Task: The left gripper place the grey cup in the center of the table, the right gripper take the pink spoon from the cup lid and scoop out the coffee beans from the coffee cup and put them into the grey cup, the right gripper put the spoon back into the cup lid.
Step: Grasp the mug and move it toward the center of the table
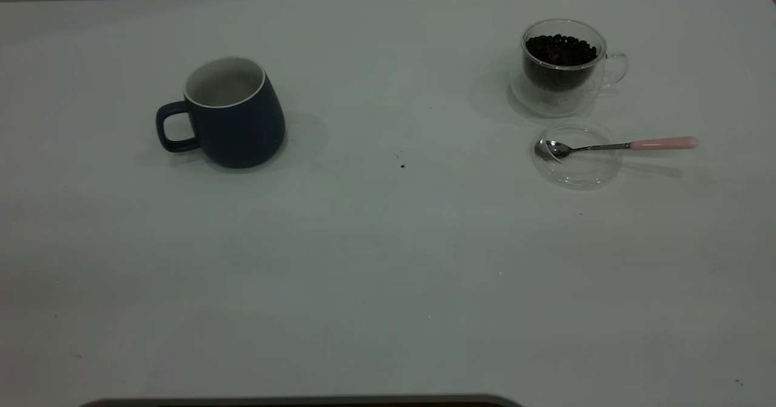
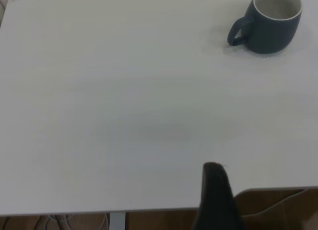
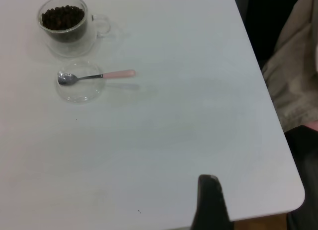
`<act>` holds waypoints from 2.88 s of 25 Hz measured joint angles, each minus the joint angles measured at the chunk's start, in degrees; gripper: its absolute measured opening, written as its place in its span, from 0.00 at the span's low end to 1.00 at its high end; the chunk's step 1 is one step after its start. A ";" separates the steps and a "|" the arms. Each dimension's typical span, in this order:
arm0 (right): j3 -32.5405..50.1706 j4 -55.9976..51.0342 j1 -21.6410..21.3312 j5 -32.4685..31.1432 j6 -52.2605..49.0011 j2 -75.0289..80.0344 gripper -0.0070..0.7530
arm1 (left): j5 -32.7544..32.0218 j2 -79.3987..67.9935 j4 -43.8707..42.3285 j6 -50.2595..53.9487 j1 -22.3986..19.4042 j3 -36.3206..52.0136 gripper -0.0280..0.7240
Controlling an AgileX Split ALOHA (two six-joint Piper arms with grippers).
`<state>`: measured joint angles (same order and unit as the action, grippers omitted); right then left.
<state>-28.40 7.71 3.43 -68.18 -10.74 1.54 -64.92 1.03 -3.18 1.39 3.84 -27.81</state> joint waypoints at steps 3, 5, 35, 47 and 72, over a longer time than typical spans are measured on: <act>0.00 0.00 0.00 0.00 0.00 0.00 0.77 | 0.00 0.00 0.00 0.00 0.00 0.00 0.79; 0.00 0.00 0.00 0.00 0.00 0.00 0.77 | 0.00 0.00 0.00 0.00 0.00 0.00 0.79; 0.00 0.00 0.00 0.00 0.00 0.00 0.77 | 0.00 0.00 0.00 0.06 0.00 0.00 0.79; 0.00 0.00 0.00 0.00 0.00 0.00 0.77 | 7.13 -28.62 -0.31 2.41 0.00 -5.84 0.79; 0.00 0.00 0.00 -0.05 0.00 0.00 0.77 | 34.61 -106.16 -4.62 -23.71 -0.07 -34.07 0.79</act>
<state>-28.40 7.71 3.43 -68.22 -10.74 1.54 -30.31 -105.14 -7.80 -22.32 3.77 -61.88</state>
